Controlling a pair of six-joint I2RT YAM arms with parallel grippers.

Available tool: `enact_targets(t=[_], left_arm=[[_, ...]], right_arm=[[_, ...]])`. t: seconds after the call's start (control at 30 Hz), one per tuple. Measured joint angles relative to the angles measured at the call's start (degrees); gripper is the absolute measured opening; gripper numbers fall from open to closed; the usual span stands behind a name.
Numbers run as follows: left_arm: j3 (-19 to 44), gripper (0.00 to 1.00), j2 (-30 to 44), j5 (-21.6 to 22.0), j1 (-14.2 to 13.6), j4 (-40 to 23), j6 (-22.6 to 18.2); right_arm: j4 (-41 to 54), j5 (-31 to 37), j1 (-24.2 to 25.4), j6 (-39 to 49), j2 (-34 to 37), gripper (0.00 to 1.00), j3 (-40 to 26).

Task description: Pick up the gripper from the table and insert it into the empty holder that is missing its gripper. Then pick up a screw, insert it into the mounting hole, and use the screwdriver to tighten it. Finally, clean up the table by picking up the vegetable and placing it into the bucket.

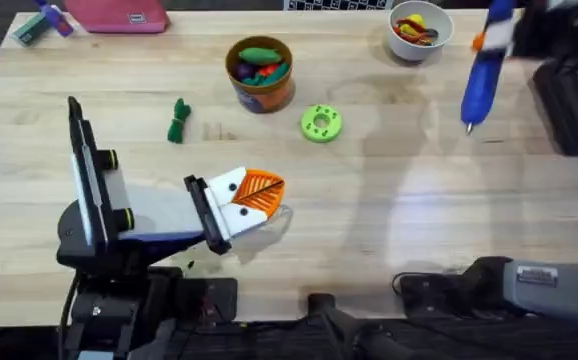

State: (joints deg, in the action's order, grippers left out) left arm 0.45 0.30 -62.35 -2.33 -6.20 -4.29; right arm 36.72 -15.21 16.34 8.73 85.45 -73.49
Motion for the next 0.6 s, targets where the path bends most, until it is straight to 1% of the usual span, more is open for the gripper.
enact_targets(t=[0.1,0.27,0.37,0.5,0.6], left_arm=[[0.0,0.006,0.0,0.0,0.0,0.0,0.0],[0.0,0.006,0.0,0.0,0.0,0.0,0.0],[0.0,0.006,0.0,0.0,0.0,0.0,0.0],[0.0,0.006,0.0,0.0,0.0,0.0,0.0],[0.0,0.006,0.0,0.0,0.0,0.0,0.0]], right_arm=[[-2.1,-2.6,-1.4,-2.6,-6.1,0.024,-0.1],[-7.3,-4.7,-5.5,-8.2,-15.0,0.024,-0.1],[-9.1,-5.3,-8.7,-12.1,-20.0,0.024,-0.1],[-9.2,-6.0,-13.7,-16.9,-26.4,0.024,-0.1],[-9.3,-6.3,-17.1,-19.8,-29.9,0.024,-0.1]])
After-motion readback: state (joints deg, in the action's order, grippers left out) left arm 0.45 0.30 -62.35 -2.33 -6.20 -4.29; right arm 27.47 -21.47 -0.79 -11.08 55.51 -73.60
